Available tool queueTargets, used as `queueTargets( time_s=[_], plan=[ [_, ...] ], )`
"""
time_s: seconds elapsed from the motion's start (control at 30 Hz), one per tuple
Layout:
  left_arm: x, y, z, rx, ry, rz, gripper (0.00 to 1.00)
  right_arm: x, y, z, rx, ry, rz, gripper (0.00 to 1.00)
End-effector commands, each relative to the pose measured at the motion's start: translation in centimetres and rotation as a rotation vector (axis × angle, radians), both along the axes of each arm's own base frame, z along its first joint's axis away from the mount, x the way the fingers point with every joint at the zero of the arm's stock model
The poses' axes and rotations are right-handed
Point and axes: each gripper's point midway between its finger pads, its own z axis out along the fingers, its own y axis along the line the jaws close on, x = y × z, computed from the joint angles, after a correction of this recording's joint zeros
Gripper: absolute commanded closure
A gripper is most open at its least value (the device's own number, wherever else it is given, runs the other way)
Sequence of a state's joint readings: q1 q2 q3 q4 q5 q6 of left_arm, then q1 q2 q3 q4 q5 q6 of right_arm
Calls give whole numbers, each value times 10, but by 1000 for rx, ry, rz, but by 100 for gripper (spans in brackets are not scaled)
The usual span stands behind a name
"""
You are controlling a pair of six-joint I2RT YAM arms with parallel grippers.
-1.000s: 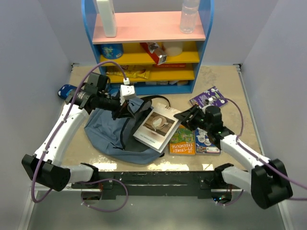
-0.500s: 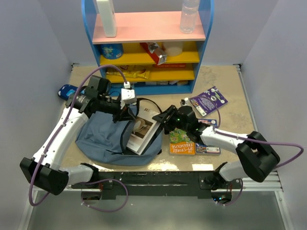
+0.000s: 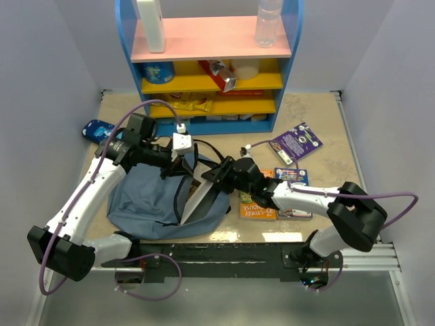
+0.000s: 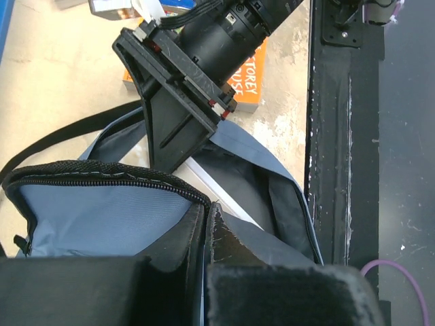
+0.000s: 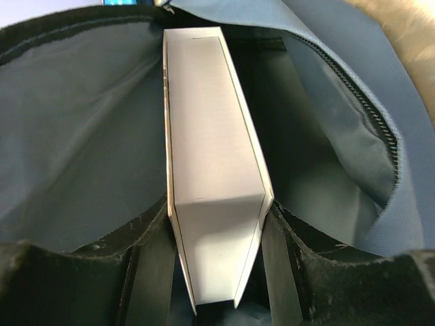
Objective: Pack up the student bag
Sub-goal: Place the book in the student bag.
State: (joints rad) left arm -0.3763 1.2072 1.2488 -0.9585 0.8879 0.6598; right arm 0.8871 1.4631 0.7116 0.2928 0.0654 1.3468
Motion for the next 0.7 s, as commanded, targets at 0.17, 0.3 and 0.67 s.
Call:
queueTargets(
  time_s=[0.17,0.3,0.67],
  plan=[
    [-6,-2,12,-34,-91,-55,100,-32,1,-17,-8,28,49,85],
    [-8,0,8,-18,-94,-61,100,-39,-16,-20,-59,5,65,86],
    [-36,-5,21,-94,-90,-209,100,-27,58,-39,-68,-29,325,84]
  ],
)
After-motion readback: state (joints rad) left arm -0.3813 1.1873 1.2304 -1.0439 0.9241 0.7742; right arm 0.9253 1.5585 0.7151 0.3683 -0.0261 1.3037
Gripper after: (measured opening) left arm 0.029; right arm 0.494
